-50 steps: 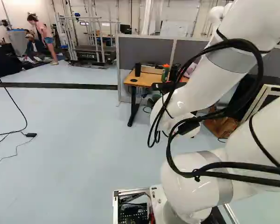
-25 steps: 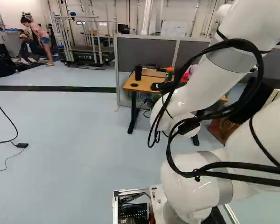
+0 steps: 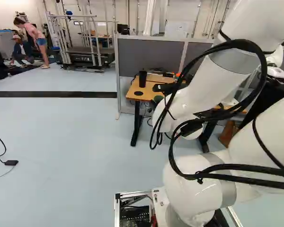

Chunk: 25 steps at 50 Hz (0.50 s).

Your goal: Place the green cup on the table

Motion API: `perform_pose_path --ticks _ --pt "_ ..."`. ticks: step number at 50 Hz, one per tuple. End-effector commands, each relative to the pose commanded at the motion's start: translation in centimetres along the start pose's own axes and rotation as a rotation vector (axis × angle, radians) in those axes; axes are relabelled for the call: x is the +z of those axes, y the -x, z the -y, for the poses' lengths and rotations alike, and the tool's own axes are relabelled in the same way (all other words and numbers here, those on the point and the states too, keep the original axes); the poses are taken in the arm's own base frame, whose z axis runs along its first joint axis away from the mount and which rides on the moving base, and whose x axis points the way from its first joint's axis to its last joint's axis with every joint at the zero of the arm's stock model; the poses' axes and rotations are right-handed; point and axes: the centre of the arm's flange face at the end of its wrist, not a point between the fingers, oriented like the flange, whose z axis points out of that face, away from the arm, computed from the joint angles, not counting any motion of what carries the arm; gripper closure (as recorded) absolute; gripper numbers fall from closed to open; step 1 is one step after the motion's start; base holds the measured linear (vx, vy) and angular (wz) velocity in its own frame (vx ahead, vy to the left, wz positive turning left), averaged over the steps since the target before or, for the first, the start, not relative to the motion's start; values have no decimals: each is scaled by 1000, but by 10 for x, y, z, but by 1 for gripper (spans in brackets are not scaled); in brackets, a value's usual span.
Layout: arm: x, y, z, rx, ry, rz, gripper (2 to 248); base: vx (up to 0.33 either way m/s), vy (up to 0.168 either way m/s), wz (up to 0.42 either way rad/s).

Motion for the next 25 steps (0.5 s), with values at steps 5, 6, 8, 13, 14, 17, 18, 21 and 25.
perform_pose_path --ticks 5,6,8,13,14,17,18,21,25 --pt "0 0 0 0 0 0 124 340 45 -47" --pt "0 0 0 0 0 0 124 325 43 -29" --pt "0 0 0 0 0 0 124 341 37 -32" --pt "0 0 0 0 0 0 124 254 18 25" --pt "0 0 0 0 0 0 124 172 2 88" --pt "0 0 0 0 0 0 124 124 8 44" --pt "0 0 0 0 0 0 124 66 10 -23" --pt "0 0 0 0 0 -1 124 36 8 -4" --pt "1 -3 0 0 1 -6 124 0 0 0"
